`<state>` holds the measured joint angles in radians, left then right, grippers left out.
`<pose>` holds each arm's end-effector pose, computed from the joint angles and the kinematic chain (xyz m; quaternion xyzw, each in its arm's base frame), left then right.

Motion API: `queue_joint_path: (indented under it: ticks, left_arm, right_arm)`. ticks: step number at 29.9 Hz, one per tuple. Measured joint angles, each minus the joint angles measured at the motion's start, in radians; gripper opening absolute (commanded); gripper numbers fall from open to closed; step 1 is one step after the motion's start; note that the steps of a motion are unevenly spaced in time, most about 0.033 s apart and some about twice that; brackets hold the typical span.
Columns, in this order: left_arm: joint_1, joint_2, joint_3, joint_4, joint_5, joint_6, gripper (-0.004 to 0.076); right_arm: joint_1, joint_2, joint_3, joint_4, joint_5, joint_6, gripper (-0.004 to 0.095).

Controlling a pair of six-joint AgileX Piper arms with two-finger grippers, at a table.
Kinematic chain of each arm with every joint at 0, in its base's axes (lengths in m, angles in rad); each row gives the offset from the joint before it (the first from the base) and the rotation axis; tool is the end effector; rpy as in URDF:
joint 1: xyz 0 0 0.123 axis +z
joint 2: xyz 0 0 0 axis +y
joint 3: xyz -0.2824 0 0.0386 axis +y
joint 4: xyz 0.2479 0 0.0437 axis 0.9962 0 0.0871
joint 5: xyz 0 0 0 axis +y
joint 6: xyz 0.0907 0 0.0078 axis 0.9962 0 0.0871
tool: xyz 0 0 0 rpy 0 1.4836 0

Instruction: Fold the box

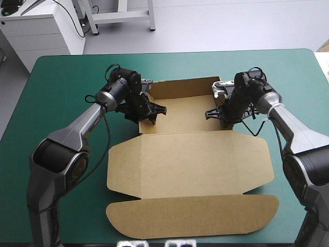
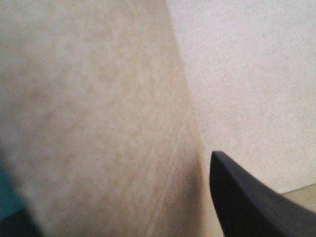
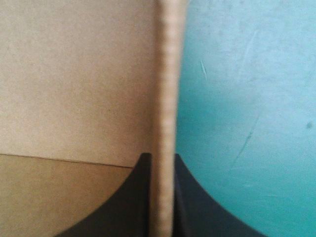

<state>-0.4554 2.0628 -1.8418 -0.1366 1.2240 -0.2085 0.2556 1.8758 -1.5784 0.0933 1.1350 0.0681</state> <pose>0.3883 -0.2032 0.2538 0.1060 0.9865 -0.0972 0.0787 0.3771 0.1065 0.2615 -0.0782 0.9896 0.0618 0.1038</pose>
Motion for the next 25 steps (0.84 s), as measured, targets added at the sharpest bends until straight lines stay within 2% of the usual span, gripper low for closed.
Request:
queue_joint_path:
  ticks: [6,9,17,25]
  left_arm:
    - [-0.003,0.005,-0.008,-0.009,0.002,0.0,0.0476]
    - [-0.003,0.007,-0.035,-0.009,0.007,0.0,0.0476]
    - [-0.003,0.007,-0.112,-0.004,0.011,0.0,0.0476]
    - [-0.003,0.008,-0.17,0.053,0.013,0.007,0.0476]
  right_arm:
    - [0.003,0.005,0.0,0.041,-0.016,-0.006,0.0553]
    - [0.007,0.005,0.0,0.048,-0.03,-0.006,0.0672]
    - [0.01,0.005,-0.03,0.019,-0.053,0.003,0.0678]
    - [0.01,0.005,-0.199,-0.069,-0.036,0.029,0.0678]
